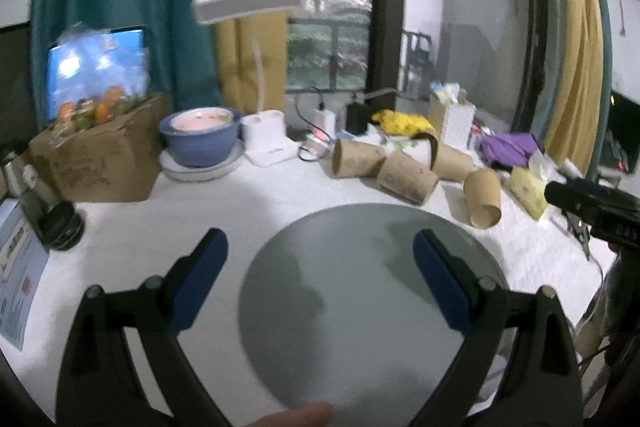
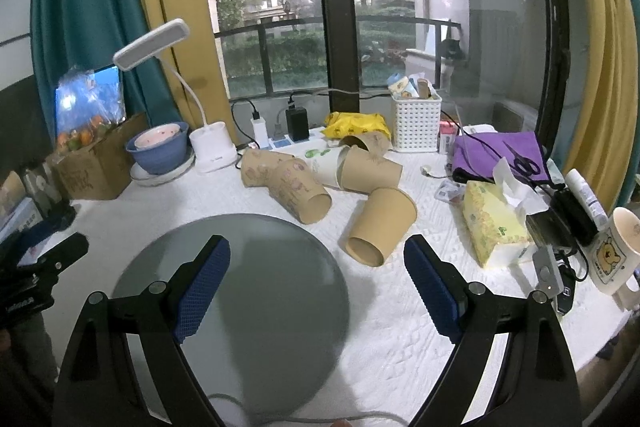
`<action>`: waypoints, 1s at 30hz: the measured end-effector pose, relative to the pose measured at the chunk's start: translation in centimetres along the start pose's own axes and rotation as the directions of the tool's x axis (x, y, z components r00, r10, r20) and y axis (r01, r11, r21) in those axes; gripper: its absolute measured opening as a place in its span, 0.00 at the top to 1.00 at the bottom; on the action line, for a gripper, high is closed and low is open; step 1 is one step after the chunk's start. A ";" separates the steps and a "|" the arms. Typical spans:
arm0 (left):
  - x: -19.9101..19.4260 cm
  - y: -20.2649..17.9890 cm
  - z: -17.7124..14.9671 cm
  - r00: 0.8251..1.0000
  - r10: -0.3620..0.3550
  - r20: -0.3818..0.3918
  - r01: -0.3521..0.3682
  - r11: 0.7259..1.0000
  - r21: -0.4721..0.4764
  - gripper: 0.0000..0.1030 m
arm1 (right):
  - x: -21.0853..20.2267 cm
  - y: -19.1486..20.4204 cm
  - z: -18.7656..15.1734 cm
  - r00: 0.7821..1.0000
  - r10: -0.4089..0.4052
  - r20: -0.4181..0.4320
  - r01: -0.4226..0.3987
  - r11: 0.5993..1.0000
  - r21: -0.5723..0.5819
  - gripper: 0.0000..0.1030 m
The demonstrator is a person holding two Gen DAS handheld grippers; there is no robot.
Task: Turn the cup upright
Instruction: 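Reach the left gripper to the tan paper cup lying on its side and grasp it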
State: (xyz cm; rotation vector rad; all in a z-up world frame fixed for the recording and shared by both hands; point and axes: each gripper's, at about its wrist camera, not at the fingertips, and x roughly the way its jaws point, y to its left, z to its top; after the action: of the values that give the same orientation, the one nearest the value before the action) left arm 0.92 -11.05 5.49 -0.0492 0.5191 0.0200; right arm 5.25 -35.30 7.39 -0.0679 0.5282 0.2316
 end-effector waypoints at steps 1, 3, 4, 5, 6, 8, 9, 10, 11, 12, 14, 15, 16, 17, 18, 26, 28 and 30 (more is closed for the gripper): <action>0.7 -0.6 0.2 1.000 -0.012 -0.014 0.012 1.000 0.011 0.08 | 0.3 -0.3 -0.1 1.000 0.003 0.000 -0.003 1.000 0.000 0.12; 2.0 -2.0 0.5 0.999 -0.034 -0.041 0.036 0.999 0.036 0.08 | 0.6 -1.3 -0.5 1.000 -0.002 -0.002 0.002 1.000 0.000 0.12; 2.9 -3.0 0.8 0.997 -0.048 -0.060 0.051 0.997 0.055 0.08 | 1.0 -1.7 -0.6 1.000 -0.013 -0.004 0.013 1.000 -0.003 0.12; 3.8 -3.9 0.9 0.995 -0.063 -0.083 0.069 0.995 0.070 0.08 | 1.4 -2.2 -0.7 1.000 -0.022 -0.007 0.022 1.000 -0.005 0.12; 4.7 -4.8 1.0 0.991 -0.078 -0.110 0.087 0.993 0.080 0.08 | 1.8 -2.8 -0.8 1.000 -0.027 -0.010 0.027 1.000 -0.003 0.12; 6.5 -6.4 1.2 0.982 -0.104 -0.158 0.119 0.989 0.089 0.08 | 2.6 -4.0 -0.9 0.999 -0.039 -0.014 0.039 0.999 0.003 0.12; 7.5 -7.3 1.4 0.978 -0.110 -0.178 0.128 0.987 0.096 0.08 | 3.1 -4.6 -0.9 0.999 -0.049 -0.016 0.049 0.999 0.005 0.12; 8.2 -8.1 1.5 0.974 -0.114 -0.194 0.136 0.985 0.106 0.08 | 3.7 -5.1 -0.8 0.998 -0.059 -0.018 0.060 0.998 0.010 0.12; 9.2 -9.2 1.7 0.970 -0.118 -0.211 0.145 0.982 0.121 0.08 | 4.2 -5.8 -0.7 0.998 -0.066 -0.021 0.066 0.998 0.016 0.12; 9.8 -9.9 1.8 0.967 -0.120 -0.223 0.152 0.980 0.129 0.08 | 4.7 -6.3 -0.6 0.997 -0.071 -0.023 0.072 0.997 0.022 0.12; 11.4 -11.7 2.2 0.957 -0.136 -0.258 0.175 0.975 0.138 0.08 | 5.6 -7.1 -0.5 0.997 -0.077 -0.027 0.077 0.996 0.032 0.12; 12.2 -12.5 2.4 0.950 -0.146 -0.275 0.189 0.972 0.139 0.08 | 6.2 -7.4 -0.4 0.997 -0.077 -0.030 0.078 0.996 0.033 0.12; 13.0 -13.5 2.6 0.944 -0.156 -0.291 0.204 0.969 0.142 0.08 | 6.7 -7.6 -0.3 0.996 -0.078 -0.032 0.079 0.996 0.033 0.12; 13.7 -14.4 2.9 0.940 -0.162 -0.302 0.215 0.965 0.149 0.08 | 7.0 -8.0 -0.3 0.996 -0.079 -0.032 0.080 0.996 0.032 0.12; 14.1 -15.0 3.1 0.937 -0.166 -0.307 0.222 0.962 0.157 0.08 | 7.4 -8.2 -0.2 0.996 -0.080 -0.032 0.081 0.996 0.029 0.12; 17.6 -20.8 4.3 0.913 -0.194 -0.359 0.283 0.934 0.217 0.09 | 10.4 -11.2 0.8 0.995 -0.095 -0.032 0.095 0.995 0.025 0.12; 18.7 -21.8 4.4 0.908 -0.192 -0.372 0.288 0.931 0.223 0.09 | 10.8 -11.8 1.0 0.994 -0.102 -0.029 0.102 0.994 0.031 0.12; 19.7 -22.3 4.3 0.903 -0.189 -0.386 0.291 0.930 0.225 0.09 | 11.7 -12.1 1.4 0.995 -0.094 -0.037 0.096 0.995 0.039 0.12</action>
State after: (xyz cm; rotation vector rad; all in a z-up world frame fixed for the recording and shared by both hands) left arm 20.91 -33.00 0.40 0.1617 0.8762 -0.3132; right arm 18.59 -44.49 2.67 -0.0578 0.5626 0.1269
